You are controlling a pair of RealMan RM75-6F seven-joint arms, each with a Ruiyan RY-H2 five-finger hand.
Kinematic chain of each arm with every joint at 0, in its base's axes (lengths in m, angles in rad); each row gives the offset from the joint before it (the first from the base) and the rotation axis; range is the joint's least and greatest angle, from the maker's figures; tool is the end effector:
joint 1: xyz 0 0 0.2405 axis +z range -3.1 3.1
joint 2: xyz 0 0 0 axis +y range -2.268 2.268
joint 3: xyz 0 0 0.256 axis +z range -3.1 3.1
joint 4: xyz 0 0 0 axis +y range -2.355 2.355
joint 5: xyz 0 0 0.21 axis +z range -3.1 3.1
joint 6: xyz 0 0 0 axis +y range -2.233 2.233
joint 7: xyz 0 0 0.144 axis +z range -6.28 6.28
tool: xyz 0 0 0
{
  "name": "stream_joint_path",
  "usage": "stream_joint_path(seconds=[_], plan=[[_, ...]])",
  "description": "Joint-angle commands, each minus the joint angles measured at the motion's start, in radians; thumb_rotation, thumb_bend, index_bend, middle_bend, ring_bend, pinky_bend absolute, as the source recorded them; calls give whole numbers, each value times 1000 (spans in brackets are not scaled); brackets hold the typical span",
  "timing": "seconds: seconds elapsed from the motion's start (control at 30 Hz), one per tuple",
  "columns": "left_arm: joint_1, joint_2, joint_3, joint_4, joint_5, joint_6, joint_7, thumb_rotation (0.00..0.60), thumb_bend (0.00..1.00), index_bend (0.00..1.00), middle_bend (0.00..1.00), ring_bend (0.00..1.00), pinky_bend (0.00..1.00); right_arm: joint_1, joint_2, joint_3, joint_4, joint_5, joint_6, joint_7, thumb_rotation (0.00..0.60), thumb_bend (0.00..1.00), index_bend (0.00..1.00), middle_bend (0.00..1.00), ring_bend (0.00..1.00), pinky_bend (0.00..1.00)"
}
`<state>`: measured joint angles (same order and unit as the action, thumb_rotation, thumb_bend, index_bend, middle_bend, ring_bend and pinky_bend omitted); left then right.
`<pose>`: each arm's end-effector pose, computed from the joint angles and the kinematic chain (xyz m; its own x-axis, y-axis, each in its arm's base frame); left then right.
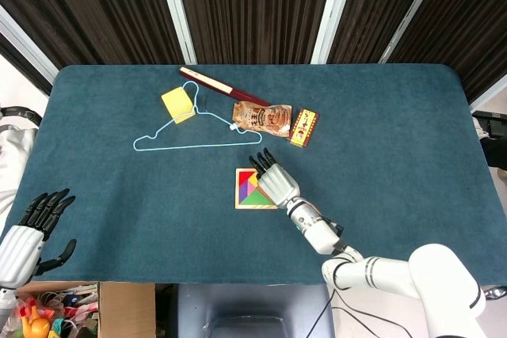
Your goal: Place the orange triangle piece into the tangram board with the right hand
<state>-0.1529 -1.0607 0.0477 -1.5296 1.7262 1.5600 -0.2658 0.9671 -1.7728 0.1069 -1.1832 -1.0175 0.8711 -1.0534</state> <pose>-0.2946 0.1789 0.1679 0.2955 0.0530 0.9539 0.9215 -0.2793 -0.2699 -0.1083 -0.3697 -0.0865 0.9339 0.1050 0.3417 -0.2321 -0.5488 0.8031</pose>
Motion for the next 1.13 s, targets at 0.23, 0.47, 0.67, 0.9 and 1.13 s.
stream_joint_path(seconds=[0.23,0.47,0.67,0.9,1.13], plan=[[-1,3,-2,-1,1,3,-3,600,440,0,0,0,31,-17,31,3,-68,-18,74,13,600,596,280,0,0,0],[16,5,4,4,7,30,-2,600,440,0,0,0,31,-198,250,-42,-340,-173,309,268,600,404,2,0,0,0],[14,-2,-4,-5,-11,14,30,600,440,0,0,0,31,-507,500,-201,-547,-257,616,482,600,299,0,0,0,0],[11,-26,-28,-20,-39,5,110,600,440,0,0,0,30,-740,536,-230,-391,-294,805,796,600,297,0,0,0,0],[9,-42,-47,-36,-84,-18,173,600,440,0,0,0,30,-774,563,-201,-366,-356,801,897,600,256,0,0,0,0]])
